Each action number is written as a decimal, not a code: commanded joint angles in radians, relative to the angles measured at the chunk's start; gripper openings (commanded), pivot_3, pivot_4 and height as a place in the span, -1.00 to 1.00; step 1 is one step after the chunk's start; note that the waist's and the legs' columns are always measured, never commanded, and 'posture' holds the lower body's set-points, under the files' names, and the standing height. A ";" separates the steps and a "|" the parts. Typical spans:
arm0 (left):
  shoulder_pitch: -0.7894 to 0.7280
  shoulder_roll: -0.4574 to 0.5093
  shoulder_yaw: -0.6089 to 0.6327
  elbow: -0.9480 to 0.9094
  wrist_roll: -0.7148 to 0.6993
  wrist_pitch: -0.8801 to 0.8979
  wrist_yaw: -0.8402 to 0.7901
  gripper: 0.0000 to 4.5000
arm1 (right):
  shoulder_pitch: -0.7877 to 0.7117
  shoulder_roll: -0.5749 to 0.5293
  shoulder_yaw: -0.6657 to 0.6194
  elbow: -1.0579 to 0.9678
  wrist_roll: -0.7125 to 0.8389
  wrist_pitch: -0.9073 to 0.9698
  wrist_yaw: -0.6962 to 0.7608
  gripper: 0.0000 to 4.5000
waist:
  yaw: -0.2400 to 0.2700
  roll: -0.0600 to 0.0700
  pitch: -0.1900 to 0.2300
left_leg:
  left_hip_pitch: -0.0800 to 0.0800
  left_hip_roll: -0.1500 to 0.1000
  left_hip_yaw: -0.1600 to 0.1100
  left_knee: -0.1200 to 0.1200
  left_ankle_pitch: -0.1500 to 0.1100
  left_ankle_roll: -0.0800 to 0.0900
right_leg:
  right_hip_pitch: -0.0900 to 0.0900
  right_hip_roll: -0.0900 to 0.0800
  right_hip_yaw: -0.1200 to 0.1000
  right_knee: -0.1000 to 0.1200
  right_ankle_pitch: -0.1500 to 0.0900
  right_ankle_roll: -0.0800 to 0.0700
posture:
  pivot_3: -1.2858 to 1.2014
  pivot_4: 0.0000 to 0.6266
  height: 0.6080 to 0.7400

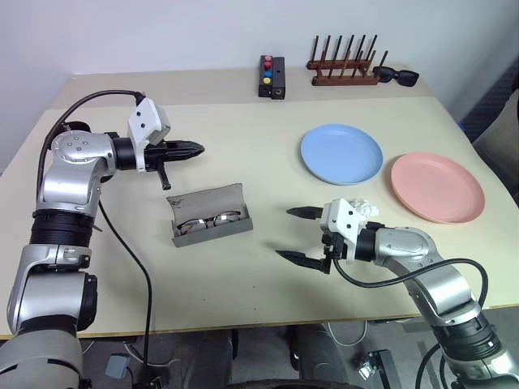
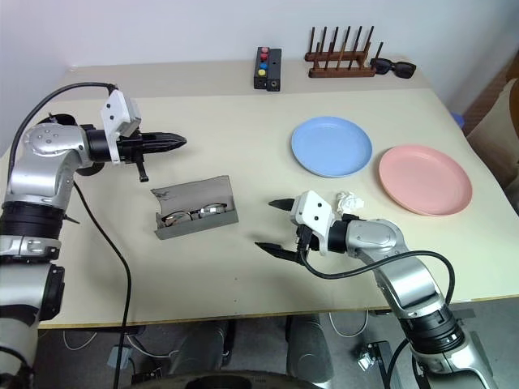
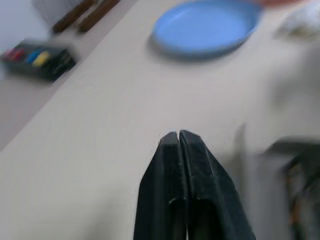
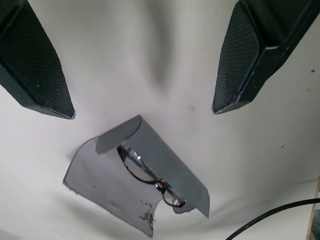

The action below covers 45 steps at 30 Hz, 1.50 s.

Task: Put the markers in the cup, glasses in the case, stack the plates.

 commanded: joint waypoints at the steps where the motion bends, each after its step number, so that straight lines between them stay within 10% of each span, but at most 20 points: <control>1: 0.037 0.008 -0.023 0.013 0.053 -0.062 0.014 -0.99 | -0.014 0.003 -0.004 -0.021 0.003 -0.013 0.000 1.00 | 0.002 0.000 0.000 | 0.000 0.000 0.000 0.000 0.000 0.000 | 0.000 0.000 0.000 0.000 0.000 0.000 | 0.03 -0.52 0.91; 24: 0.343 0.049 -0.102 -0.418 -0.016 0.102 -0.133 -0.99 | -0.042 0.007 0.004 -0.009 0.005 -0.013 -0.002 1.00 | 0.003 0.000 0.000 | 0.000 0.000 0.000 0.000 0.000 0.000 | 0.000 0.000 0.000 0.000 0.000 -0.001 | 0.03 -0.52 0.91; 45: 0.428 -0.010 0.093 -0.710 -0.311 0.277 -0.008 -0.99 | -0.158 -0.060 -0.114 0.217 -0.162 -0.110 -0.136 1.00 | 0.002 0.000 0.000 | 0.000 0.000 0.001 0.000 0.000 0.000 | 0.000 -0.001 0.001 -0.001 0.000 -0.001 | 0.03 -0.52 0.91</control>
